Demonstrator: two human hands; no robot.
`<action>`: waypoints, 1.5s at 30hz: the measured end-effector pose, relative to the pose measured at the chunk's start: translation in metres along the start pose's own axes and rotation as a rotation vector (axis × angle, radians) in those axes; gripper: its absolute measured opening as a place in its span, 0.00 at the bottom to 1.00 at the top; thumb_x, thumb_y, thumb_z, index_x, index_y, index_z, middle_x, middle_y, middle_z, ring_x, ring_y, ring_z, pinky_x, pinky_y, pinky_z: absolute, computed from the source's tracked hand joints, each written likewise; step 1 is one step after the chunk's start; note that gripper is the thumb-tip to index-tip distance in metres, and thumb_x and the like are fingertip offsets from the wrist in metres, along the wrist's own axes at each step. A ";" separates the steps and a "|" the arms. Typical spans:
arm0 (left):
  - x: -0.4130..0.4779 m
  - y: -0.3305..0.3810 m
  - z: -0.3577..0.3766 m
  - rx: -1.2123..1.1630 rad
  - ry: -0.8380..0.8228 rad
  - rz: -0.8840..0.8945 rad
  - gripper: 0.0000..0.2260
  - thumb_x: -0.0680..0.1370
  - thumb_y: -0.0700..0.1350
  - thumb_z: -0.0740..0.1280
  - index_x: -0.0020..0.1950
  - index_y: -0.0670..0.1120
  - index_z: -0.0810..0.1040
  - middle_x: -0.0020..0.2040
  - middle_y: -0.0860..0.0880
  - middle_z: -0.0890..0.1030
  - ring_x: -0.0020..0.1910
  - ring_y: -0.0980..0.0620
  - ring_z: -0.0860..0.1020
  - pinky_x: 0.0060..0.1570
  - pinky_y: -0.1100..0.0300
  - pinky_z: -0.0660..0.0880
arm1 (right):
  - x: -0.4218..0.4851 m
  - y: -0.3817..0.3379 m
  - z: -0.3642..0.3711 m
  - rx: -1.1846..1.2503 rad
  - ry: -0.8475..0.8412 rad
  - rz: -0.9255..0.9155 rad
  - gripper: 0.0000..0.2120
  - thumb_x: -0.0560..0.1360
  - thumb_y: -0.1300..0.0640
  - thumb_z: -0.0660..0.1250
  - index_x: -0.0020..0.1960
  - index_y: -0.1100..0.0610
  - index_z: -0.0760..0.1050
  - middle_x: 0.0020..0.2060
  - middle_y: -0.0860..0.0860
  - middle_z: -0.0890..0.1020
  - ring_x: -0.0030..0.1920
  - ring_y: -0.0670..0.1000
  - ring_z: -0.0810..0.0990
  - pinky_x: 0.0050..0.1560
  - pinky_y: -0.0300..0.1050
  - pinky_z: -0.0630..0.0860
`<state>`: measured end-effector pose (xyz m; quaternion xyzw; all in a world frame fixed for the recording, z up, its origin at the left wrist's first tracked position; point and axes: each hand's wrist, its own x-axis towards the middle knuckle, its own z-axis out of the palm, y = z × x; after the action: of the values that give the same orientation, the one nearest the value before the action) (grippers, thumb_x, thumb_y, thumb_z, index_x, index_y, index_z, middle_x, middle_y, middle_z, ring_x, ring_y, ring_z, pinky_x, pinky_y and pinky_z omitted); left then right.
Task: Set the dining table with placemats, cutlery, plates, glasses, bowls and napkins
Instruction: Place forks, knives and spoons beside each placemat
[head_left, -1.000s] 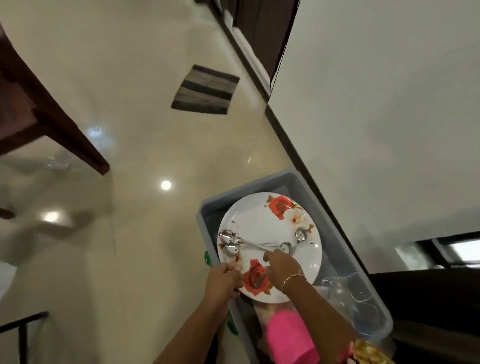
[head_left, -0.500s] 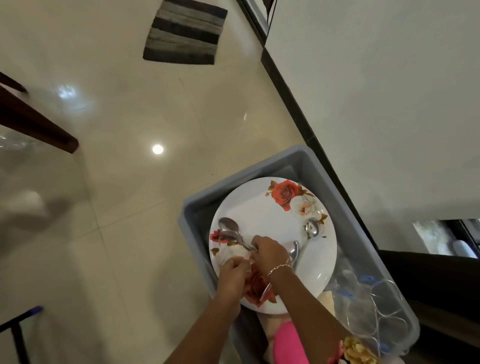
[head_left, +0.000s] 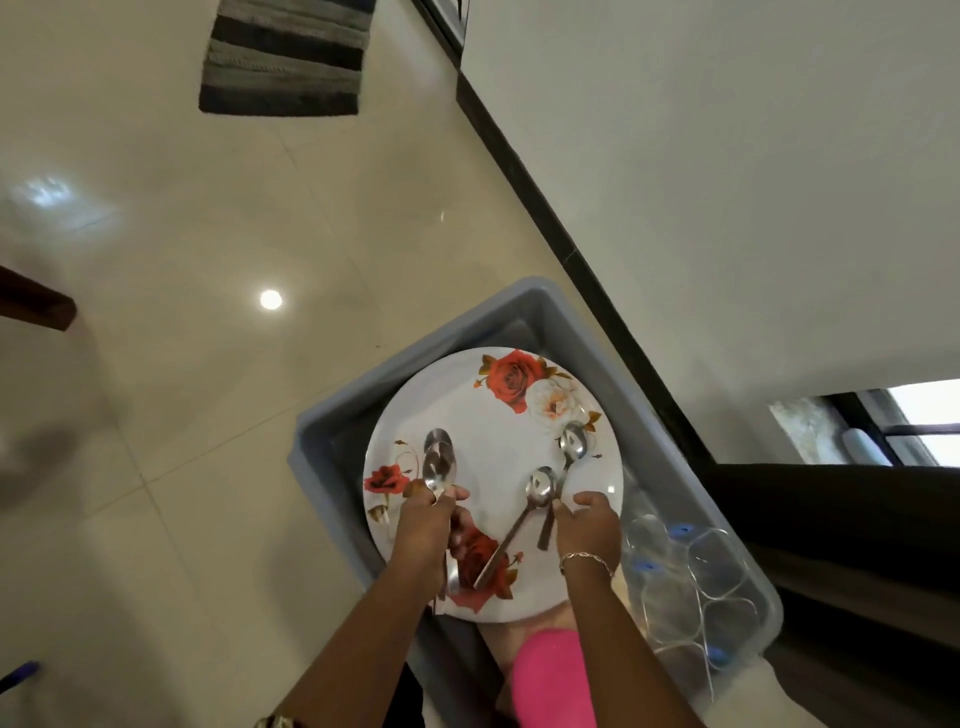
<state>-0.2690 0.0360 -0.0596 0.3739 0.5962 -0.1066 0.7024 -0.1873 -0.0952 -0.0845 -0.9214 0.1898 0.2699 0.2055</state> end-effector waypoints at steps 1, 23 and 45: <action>0.002 -0.005 0.002 0.084 0.000 0.014 0.07 0.81 0.39 0.58 0.46 0.41 0.74 0.29 0.46 0.73 0.20 0.56 0.65 0.21 0.65 0.63 | 0.005 0.001 0.002 -0.063 -0.026 0.003 0.11 0.73 0.57 0.68 0.54 0.59 0.75 0.50 0.58 0.79 0.51 0.59 0.78 0.47 0.47 0.73; -0.006 -0.023 0.027 0.228 0.020 0.082 0.05 0.78 0.32 0.59 0.46 0.38 0.74 0.33 0.44 0.75 0.19 0.58 0.76 0.17 0.67 0.69 | -0.007 0.019 0.005 0.217 -0.087 0.089 0.09 0.75 0.67 0.59 0.54 0.59 0.72 0.42 0.58 0.79 0.42 0.56 0.78 0.42 0.45 0.74; -0.009 -0.033 0.004 0.186 -0.129 0.006 0.04 0.74 0.33 0.66 0.47 0.39 0.75 0.34 0.44 0.77 0.22 0.56 0.69 0.19 0.68 0.65 | -0.034 0.015 0.036 -0.020 -0.038 -0.122 0.05 0.77 0.60 0.61 0.45 0.59 0.74 0.43 0.57 0.81 0.43 0.56 0.78 0.40 0.43 0.70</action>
<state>-0.2880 0.0074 -0.0651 0.4318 0.5360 -0.1832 0.7019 -0.2363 -0.0822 -0.0966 -0.9279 0.1264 0.2763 0.2158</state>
